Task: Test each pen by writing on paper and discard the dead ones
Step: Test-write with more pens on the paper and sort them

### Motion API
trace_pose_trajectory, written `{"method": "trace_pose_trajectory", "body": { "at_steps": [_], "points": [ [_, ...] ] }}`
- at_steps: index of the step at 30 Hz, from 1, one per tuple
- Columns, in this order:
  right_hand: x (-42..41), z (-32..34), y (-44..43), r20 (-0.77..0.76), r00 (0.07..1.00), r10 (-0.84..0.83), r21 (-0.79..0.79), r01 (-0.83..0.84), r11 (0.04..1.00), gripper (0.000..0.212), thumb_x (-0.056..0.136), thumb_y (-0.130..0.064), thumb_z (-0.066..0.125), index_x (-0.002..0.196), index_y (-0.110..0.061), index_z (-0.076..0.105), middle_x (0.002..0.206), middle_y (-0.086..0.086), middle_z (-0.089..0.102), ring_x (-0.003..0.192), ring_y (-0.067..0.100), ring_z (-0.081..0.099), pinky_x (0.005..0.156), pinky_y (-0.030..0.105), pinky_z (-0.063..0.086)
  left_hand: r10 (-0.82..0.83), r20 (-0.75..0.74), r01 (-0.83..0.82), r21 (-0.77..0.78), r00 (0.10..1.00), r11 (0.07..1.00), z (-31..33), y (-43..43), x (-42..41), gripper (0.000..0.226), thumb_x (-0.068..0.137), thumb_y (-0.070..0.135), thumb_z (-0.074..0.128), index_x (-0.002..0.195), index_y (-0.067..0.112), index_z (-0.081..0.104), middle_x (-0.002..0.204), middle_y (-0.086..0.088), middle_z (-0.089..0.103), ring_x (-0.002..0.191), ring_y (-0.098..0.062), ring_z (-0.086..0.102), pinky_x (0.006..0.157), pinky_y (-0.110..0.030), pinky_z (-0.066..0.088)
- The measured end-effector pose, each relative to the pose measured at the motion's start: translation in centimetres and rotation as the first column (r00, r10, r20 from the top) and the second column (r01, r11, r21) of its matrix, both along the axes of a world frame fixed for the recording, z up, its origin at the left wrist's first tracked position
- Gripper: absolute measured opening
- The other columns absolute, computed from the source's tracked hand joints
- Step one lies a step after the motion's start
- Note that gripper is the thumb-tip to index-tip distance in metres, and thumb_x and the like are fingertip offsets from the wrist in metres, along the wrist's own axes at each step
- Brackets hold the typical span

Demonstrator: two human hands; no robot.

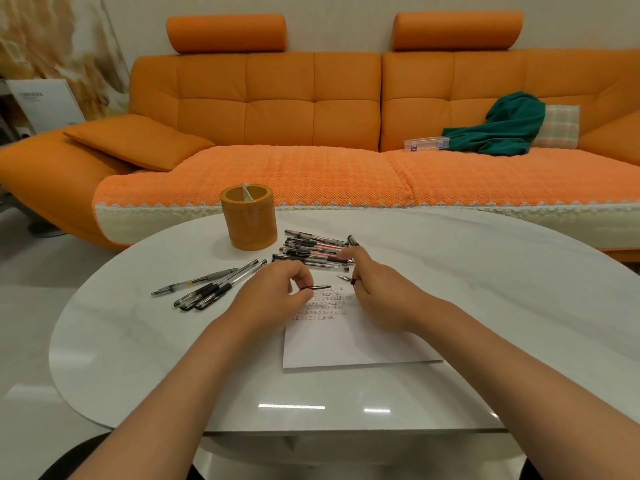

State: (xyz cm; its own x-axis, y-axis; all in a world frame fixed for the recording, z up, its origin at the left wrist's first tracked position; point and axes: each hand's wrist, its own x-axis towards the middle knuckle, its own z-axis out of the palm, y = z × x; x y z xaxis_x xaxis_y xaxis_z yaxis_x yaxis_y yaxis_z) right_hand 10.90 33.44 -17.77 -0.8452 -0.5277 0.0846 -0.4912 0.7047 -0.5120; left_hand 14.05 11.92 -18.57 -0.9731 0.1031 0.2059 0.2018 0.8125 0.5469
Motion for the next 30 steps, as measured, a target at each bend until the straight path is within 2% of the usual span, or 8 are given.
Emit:
{"method": "trace_pose_trajectory", "body": {
  "at_steps": [2,5,8,12,15,17,22,30],
  "points": [
    [0.0,0.3,0.2,0.016,1.0,-0.01,-0.08,0.011,0.997,0.033,0.101,-0.009,0.034,0.115,-0.038,0.038,0.096,0.005,0.059,0.085,0.027,0.056,0.074,0.042,0.047,0.014,0.031,-0.013,-0.033,0.999,0.999,-0.2,0.0,-0.1,0.014,0.089,0.028,0.068,0.084,0.037,0.059,0.091,0.02,0.06,0.083,-0.004,0.053,0.066,-0.022,0.04],
    [0.1,0.3,0.1,0.083,0.996,-0.04,-0.212,0.057,0.976,0.031,0.102,-0.008,0.041,0.093,-0.031,0.061,0.092,-0.005,0.058,0.079,0.014,0.059,0.062,0.024,0.045,0.007,0.049,-0.003,-0.068,0.999,0.998,-0.5,0.1,-0.4,0.01,0.089,0.026,0.067,0.087,0.034,0.06,0.093,0.018,0.058,0.083,-0.002,0.05,0.066,-0.02,0.039],
    [0.2,0.2,-0.1,0.258,0.966,-0.03,-0.379,0.13,0.916,0.037,0.1,-0.003,0.042,0.107,-0.025,0.071,0.104,0.003,0.064,0.086,0.014,0.064,0.065,0.029,0.056,-0.013,0.076,0.019,-0.078,0.997,0.997,-0.9,0.3,-0.6,0.009,0.089,0.029,0.066,0.094,0.032,0.06,0.098,0.018,0.055,0.092,-0.005,0.049,0.074,-0.021,0.042],
    [0.3,0.3,0.2,0.355,0.934,0.051,-0.476,0.133,0.869,0.059,0.089,0.016,0.04,0.123,-0.026,0.064,0.11,0.008,0.059,0.091,0.017,0.06,0.075,0.032,0.054,-0.02,0.124,0.032,-0.094,0.992,0.995,-1.1,0.4,-0.7,0.024,0.087,0.048,0.069,0.105,0.036,0.058,0.101,0.019,0.056,0.101,-0.004,0.046,0.081,-0.026,0.045],
    [0.7,-0.2,0.0,0.383,0.919,0.096,-0.539,0.138,0.831,0.027,0.094,-0.006,0.063,0.116,-0.021,0.067,0.091,0.0,0.061,0.08,0.01,0.06,0.065,0.029,0.05,-0.021,0.153,0.038,-0.114,0.988,0.993,-1.2,0.3,-0.8,0.031,0.084,0.056,0.069,0.107,0.04,0.058,0.1,0.018,0.053,0.101,-0.005,0.044,0.079,-0.025,0.04],
    [1.0,-0.5,-0.3,0.421,0.899,0.125,-0.588,0.165,0.791,0.012,0.098,-0.019,0.06,0.103,-0.012,0.068,0.076,0.003,0.061,0.07,0.018,0.059,0.052,0.032,0.044,-0.025,0.182,0.047,-0.119,0.983,0.992,-1.3,0.2,-1.0,0.029,0.084,0.055,0.07,0.106,0.04,0.058,0.1,0.016,0.052,0.102,-0.007,0.044,0.079,-0.024,0.038],
    [1.5,-1.0,-0.5,0.454,0.885,0.098,-0.532,0.181,0.827,0.016,0.088,0.003,0.054,0.091,-0.009,0.065,0.072,0.015,0.069,0.058,0.022,0.061,0.044,0.026,0.036,-0.03,0.243,0.057,-0.105,0.97,0.993,-1.1,0.0,-1.2,0.029,0.082,0.052,0.071,0.105,0.039,0.059,0.101,0.014,0.053,0.101,-0.009,0.045,0.077,-0.026,0.038],
    [1.6,-1.3,-0.5,0.421,0.903,0.085,-0.464,0.134,0.876,0.009,0.082,0.006,0.06,0.076,0.0,0.056,0.055,0.018,0.06,0.044,0.02,0.051,0.044,0.025,0.039,-0.033,0.274,0.063,-0.1,0.961,0.993,-1.0,0.1,-1.4,0.031,0.081,0.052,0.072,0.105,0.038,0.057,0.103,0.011,0.053,0.103,-0.011,0.043,0.081,-0.028,0.04]
  ]
}}
